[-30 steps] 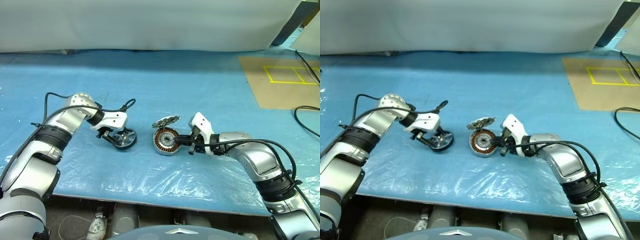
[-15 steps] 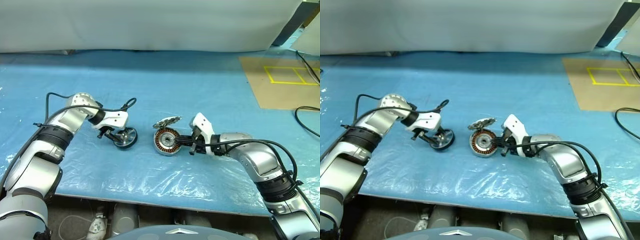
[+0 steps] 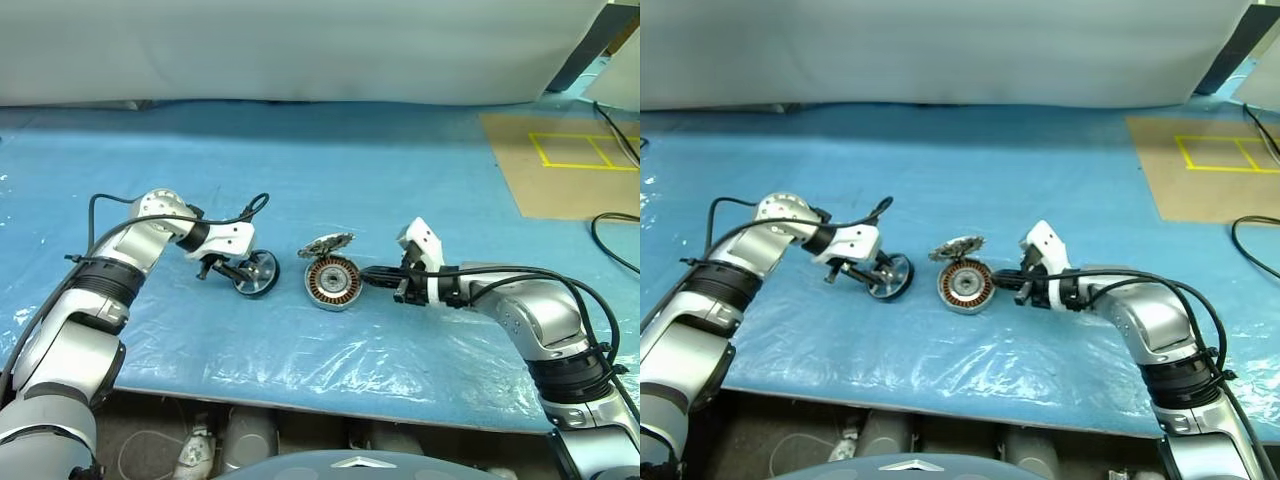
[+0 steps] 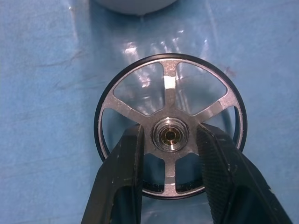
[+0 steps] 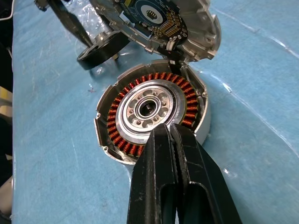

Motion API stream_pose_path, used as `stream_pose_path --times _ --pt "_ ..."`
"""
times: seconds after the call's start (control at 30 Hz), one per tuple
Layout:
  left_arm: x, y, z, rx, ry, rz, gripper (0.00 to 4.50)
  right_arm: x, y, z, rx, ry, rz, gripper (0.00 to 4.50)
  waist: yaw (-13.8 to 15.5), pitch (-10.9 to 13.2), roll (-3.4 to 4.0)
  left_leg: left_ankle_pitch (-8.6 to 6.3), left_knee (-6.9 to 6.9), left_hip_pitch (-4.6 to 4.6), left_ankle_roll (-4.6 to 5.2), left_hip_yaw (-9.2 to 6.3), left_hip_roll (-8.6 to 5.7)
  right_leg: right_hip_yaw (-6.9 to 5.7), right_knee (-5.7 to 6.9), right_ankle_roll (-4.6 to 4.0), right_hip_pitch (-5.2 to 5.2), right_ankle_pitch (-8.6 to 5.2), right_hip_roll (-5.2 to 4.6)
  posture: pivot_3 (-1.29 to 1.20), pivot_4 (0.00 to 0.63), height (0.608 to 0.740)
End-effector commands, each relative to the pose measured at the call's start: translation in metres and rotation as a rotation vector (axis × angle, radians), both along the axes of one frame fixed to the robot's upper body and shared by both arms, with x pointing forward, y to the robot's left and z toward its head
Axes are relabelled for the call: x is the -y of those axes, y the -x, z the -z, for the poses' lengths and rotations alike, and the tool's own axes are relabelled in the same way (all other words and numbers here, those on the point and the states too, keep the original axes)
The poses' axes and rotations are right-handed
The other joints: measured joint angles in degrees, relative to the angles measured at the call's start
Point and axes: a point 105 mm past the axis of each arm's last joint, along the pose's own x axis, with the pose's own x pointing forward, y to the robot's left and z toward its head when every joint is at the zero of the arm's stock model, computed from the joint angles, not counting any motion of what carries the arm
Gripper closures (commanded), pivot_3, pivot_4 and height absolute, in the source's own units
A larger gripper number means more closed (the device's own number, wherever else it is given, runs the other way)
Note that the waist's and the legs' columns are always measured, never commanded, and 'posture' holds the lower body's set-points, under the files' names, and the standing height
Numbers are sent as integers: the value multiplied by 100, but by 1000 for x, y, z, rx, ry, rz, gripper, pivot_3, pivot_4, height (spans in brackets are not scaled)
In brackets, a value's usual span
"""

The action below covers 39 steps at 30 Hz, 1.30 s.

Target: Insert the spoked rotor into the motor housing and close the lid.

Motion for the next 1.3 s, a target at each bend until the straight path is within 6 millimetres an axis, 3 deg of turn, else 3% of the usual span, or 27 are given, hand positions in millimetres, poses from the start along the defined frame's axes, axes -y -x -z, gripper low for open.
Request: stream_pose_path --times 0.03,0.13,0.3,0.43,0.7,0.93,1.3 --pt "7 12 -4 -58 125 8 3186 -1 12 -15 33 -34 -51 4500 0 0 0 0 -2 0 0 0 1 0 0 1 -1 0 0 0 150 740" --pt "6 23 -13 -89 204 -14 3186 0 20 -18 21 -55 -66 4500 0 1 -1 0 -15 -7 0 0 0 -2 -3 3 -11 2 0 0 150 740" --pt "-3 49 -20 -113 262 -31 3186 8 16 -11 11 -47 -9 4500 -44 3 -5 0 -26 -21 0 2 6 -5 -5 3 -32 2 6 0 150 740" --pt "7 66 -26 -111 329 -40 3186 9 13 -6 5 -41 19 4500 -39 4 -4 0 -26 -18 0 4 5 -4 -7 -19 -30 -12 6 0 150 740" --pt "52 54 -34 -47 541 -156 3186 11 11 2 -2 -5 44 4500 -43 4 -3 2 -11 -18 5 7 3 -1 -12 -20 -20 -13 1 0 150 740" --pt "70 46 -24 -40 566 -175 3186 14 11 4 -6 10 64 4500 -44 4 -3 2 -14 -16 4 7 9 1 -12 -18 -21 -12 13 0 150 740" --pt "95 34 -32 -24 689 -181 3186 13 18 11 -22 20 82 4500 -34 4 -3 2 -10 -18 5 6 8 0 -12 3 -20 1 11 0 150 740"
